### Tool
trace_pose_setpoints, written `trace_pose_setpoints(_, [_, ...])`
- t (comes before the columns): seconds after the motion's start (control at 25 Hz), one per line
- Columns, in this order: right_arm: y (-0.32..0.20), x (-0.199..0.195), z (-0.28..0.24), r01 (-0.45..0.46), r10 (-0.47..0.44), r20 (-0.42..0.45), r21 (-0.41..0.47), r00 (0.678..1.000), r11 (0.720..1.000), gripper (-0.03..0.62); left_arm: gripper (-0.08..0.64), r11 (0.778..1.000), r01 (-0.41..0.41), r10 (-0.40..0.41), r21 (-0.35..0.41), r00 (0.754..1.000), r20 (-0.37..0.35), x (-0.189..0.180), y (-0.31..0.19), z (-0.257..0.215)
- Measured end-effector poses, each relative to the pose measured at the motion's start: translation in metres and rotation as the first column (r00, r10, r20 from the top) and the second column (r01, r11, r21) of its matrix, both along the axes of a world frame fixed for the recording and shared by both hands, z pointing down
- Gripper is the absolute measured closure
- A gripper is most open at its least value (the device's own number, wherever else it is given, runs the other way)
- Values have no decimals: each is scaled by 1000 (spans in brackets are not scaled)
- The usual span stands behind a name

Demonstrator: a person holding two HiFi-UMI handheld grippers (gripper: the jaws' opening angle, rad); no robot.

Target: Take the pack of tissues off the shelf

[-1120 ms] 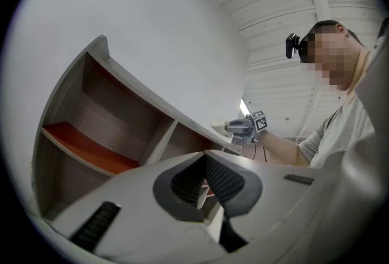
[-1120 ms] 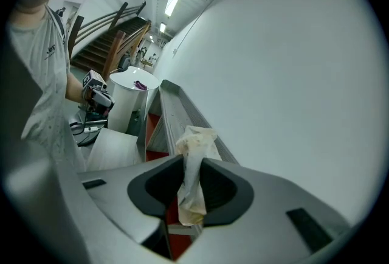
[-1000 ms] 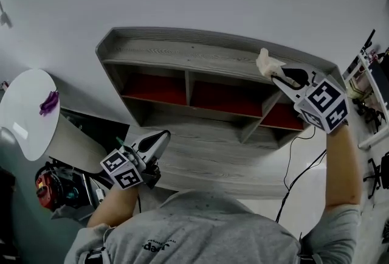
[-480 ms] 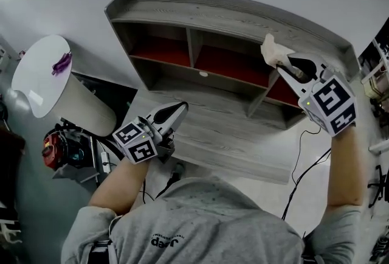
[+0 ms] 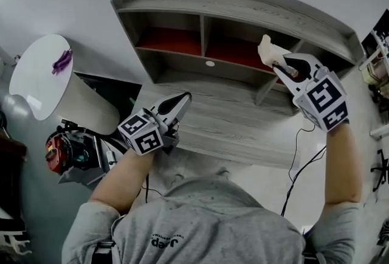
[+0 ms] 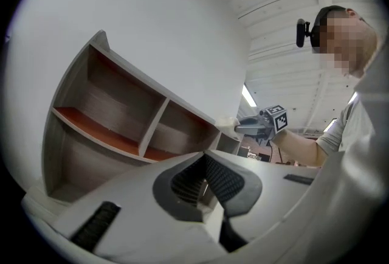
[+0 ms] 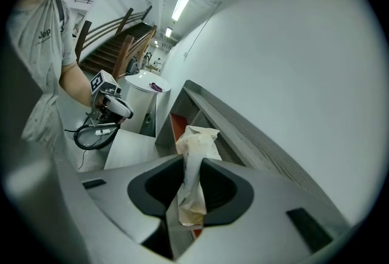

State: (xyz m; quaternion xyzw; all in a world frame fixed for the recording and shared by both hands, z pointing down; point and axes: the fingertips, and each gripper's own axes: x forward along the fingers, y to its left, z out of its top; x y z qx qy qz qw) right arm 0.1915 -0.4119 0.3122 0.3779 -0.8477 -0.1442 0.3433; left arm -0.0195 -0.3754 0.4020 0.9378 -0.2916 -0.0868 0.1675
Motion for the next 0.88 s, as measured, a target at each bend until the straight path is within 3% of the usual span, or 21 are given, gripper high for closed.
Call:
trace_pose_setpoints(0.48, [21, -62, 87, -144, 147, 31, -61, 989, 988, 479, 548, 996, -89, 88, 2, 986, 138, -82, -6, 43])
trace_pose_setpoints(0.68, [25, -64, 121, -169, 174, 49, -91, 984, 981, 479, 548, 997, -68, 74, -44, 984, 161, -89, -2, 69])
trace_pose_setpoints(0.88, [27, -51, 173, -141, 149, 47, -136, 988, 981, 479, 548, 997, -17, 31, -79, 983, 179, -74, 7, 101])
